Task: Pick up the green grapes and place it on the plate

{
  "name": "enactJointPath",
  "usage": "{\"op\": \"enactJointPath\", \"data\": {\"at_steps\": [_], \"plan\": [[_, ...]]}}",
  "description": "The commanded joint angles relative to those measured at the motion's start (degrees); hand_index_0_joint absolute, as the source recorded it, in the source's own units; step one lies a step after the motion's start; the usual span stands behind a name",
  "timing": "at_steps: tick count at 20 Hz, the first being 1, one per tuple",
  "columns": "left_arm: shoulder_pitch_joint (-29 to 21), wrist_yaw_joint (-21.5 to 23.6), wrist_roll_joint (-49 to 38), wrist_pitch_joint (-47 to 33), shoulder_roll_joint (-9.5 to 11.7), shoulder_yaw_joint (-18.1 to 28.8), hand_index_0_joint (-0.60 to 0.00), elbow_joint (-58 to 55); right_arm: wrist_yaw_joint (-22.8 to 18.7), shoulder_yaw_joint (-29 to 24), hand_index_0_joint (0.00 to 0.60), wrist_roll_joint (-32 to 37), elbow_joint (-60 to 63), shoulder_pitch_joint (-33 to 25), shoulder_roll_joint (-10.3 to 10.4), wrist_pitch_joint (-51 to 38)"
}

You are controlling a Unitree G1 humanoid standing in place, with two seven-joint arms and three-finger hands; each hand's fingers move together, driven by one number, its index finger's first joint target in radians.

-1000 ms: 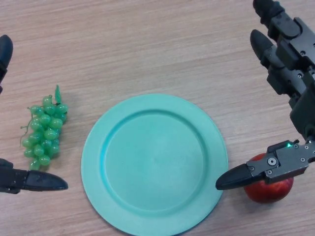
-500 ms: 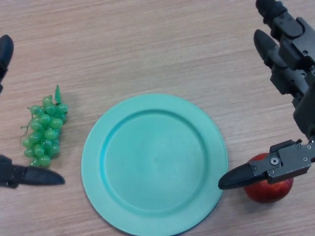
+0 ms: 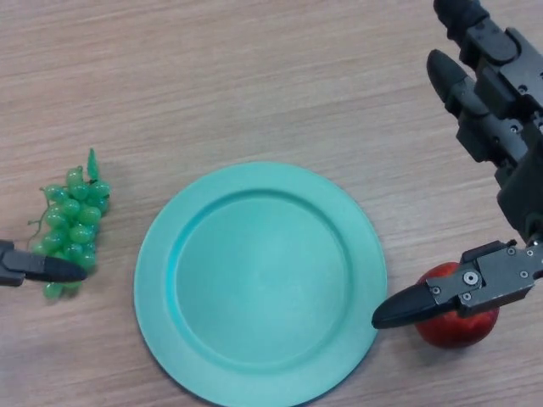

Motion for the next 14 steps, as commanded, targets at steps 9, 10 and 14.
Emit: {"op": "enactJointPath", "data": {"at_steps": [9,10,14], "plan": [[-5.35,8.57,13.16,-15.06,7.32,-3.75,0.0,16.19,3.35,-7.58,0.0,-3.87,-2.95,-1.4,1.85,-4.59],[-5.42,9.6,16.54,-16.49,7.61,-4.49,0.0,18.18,3.56,-7.74,0.0,-4.17,-2.95,-1.24,2.33,-4.85],[-5.16,13.5,23.03,-19.51,8.02,-5.92,0.0,23.53,4.19,-7.97,0.0,-4.45,-2.95,-0.34,3.08,-6.03]]}}
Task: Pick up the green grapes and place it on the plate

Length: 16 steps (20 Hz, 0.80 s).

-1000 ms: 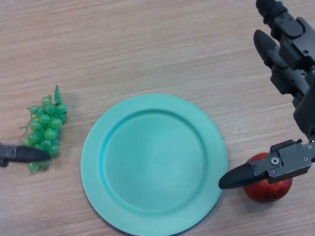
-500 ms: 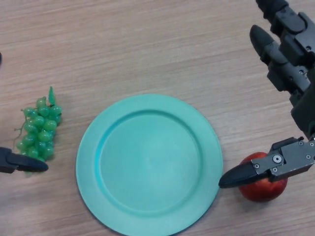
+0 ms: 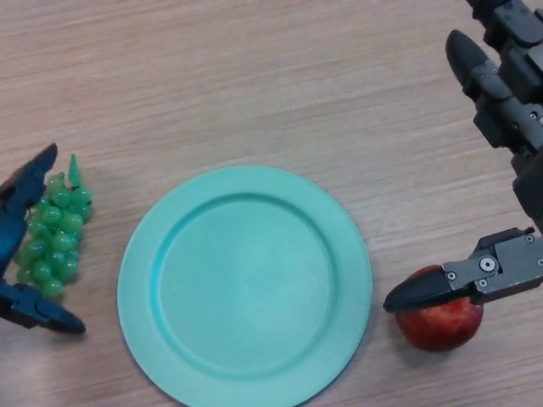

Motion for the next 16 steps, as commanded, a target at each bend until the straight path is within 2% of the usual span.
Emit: {"op": "enactJointPath", "data": {"at_steps": [1,3,4,5,6,8,9,13,14,16], "plan": [[-1.18,4.23,-0.79,-6.56,3.94,3.63,0.0,-1.87,0.18,-4.75,0.0,-0.66,-2.93,-0.59,-0.84,-6.81],[-1.12,3.99,-0.83,-6.93,3.79,3.3,-0.2,-1.61,-0.11,-4.8,0.0,-0.31,-2.93,-0.42,-1.13,-7.05],[-0.83,4.13,-0.04,-7.78,3.84,3.07,-0.35,-1.19,-0.47,-4.73,0.0,-0.1,-2.93,-0.28,-1.35,-7.25],[-0.67,4.65,0.78,-8.61,3.92,3.02,-0.45,-0.75,-0.87,-4.57,0.0,0.08,-2.93,-0.2,-1.59,-7.4],[-0.21,6.62,2.47,-10.57,4.25,3.42,-0.592,-0.05,-1.91,-4.03,0.0,0.55,-2.93,-0.12,-2.25,-7.58],[0.1,8.26,4.27,-12.04,4.93,3.84,-0.6,0.26,-2.77,-3.61,0.0,1.14,-2.93,-0.31,-2.88,-7.9],[0.38,7.64,4.17,-12.73,5.19,3.84,-0.6,0.15,-3.28,-3.36,0.0,1.48,-2.93,-0.39,-3.23,-8.02],[3.72,1.3,0.27,-15.26,5.46,6.9,-0.6,-3.53,-5.54,-1.8,0.0,2.56,-2.93,0.11,-5.0,-9.52],[4.82,-0.12,0.1,-15.5,5.96,8.85,-0.6,-5.71,-6.56,-1.37,0.0,3.4,-2.93,-0.05,-6.01,-9.7],[6.59,-4.28,-2.73,-13.75,5.66,12.37,-0.6,-12.07,-7.64,-0.82,0.0,3.99,-2.93,0.25,-7.5,-10.65]]}}
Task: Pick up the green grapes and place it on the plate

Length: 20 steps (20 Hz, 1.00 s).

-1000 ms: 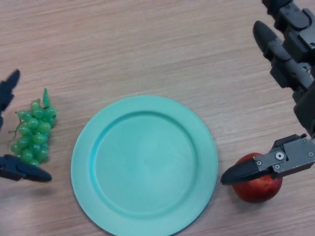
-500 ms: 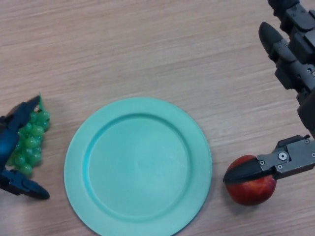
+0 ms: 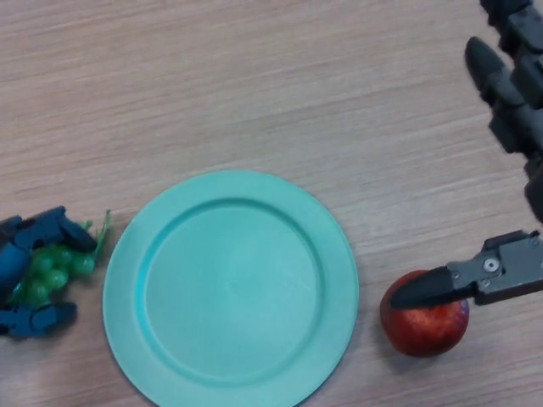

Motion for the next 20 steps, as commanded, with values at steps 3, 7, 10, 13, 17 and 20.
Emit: {"op": "enactJointPath", "data": {"at_steps": [3,7,10,13,17,20], "plan": [[1.08,-6.2,-11.69,7.79,-0.52,12.48,-0.6,-22.02,-3.08,-3.02,0.0,1.16,-2.93,-1.54,-3.99,-9.99],[1.58,-13.98,-17.55,17.06,-4.95,12.18,-0.6,-44.32,-4.09,-1.79,0.0,1.08,-2.93,-2.43,-4.81,-9.71],[2.36,-19.94,-21.63,20.44,-8.53,7.78,-0.6,-55.08,-3.38,-1.88,0.0,0.52,-2.93,-2.08,-4.0,-9.8],[0.86,-18.93,-26.09,26.51,-10.44,5.24,-0.55,-57.99,-3.03,-1.67,0.0,-0.37,-2.93,-1.46,-3.62,-10.24],[1.95,-18.42,-24.8,27.17,-10.18,4.49,-0.05,-58.17,-2.28,-1.18,0.0,-1.87,-2.93,-1.19,-2.53,-10.0],[1.29,-18.11,-28.28,31.83,-10.45,5.17,0.0,-60.48,-1.72,-0.88,0.0,-2.04,-2.93,-2.79,-1.93,-7.66]]}}
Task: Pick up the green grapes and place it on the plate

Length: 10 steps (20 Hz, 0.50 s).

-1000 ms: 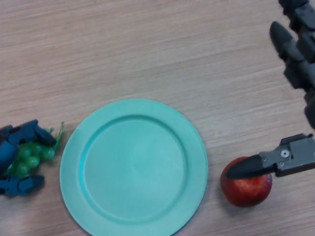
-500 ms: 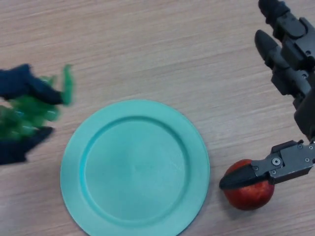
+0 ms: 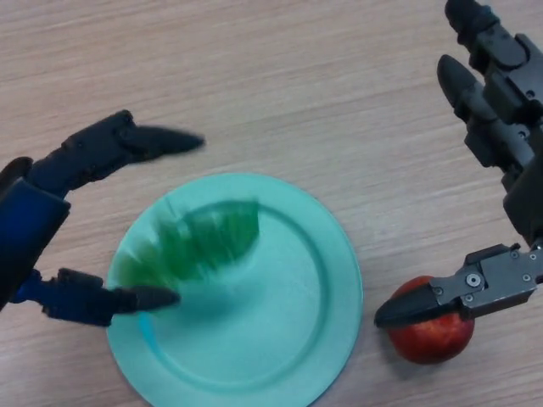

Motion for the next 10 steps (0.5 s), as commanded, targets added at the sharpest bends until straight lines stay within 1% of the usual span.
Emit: {"op": "enactJointPath", "data": {"at_steps": [1,2,3,4,5,6,7,8,10], "plan": [[-2.09,5.14,-5.96,1.79,1.58,4.1,0.0,-5.84,0.03,-3.59,0.0,-2.18,-2.93,-2.81,-1.17,-5.93],[-3.44,6.54,-9.99,6.91,1.8,4.57,0.0,-7.69,0.06,-4.0,0.0,-1.32,-2.93,-3.87,-1.06,-4.55],[-4.41,7.7,-13.17,9.84,1.9,5.22,0.0,-8.59,0.11,-4.2,0.0,-1.03,-2.93,-4.39,-0.85,-3.71],[-5.76,9.97,-20.52,15.81,2.21,7.09,0.0,-10.44,0.34,-4.56,0.0,-0.72,-2.93,-5.13,-0.41,-2.63],[-6.24,11.41,-25.58,19.22,2.38,8.71,0.0,-11.46,0.55,-4.68,0.0,-0.65,-2.93,-5.5,-0.17,-2.0],[-6.44,14.33,-34.51,23.72,2.83,11.61,0.0,-12.67,1.11,-4.97,0.0,-0.72,-2.93,-5.92,0.46,-1.58],[-6.01,15.97,-39.13,25.42,3.01,13.08,0.0,-13.16,1.31,-5.17,0.0,-0.63,-2.93,-6.03,0.67,-1.45],[-4.31,18.8,-45.9,26.66,3.26,14.95,0.0,-13.91,1.53,-5.23,0.0,-0.74,-2.93,-6.16,0.89,-1.24],[-2.05,22.72,-50.77,26.37,3.93,15.67,0.0,-14.59,1.68,-4.26,0.0,-2.04,-2.93,-6.19,1.4,-1.52]]}}
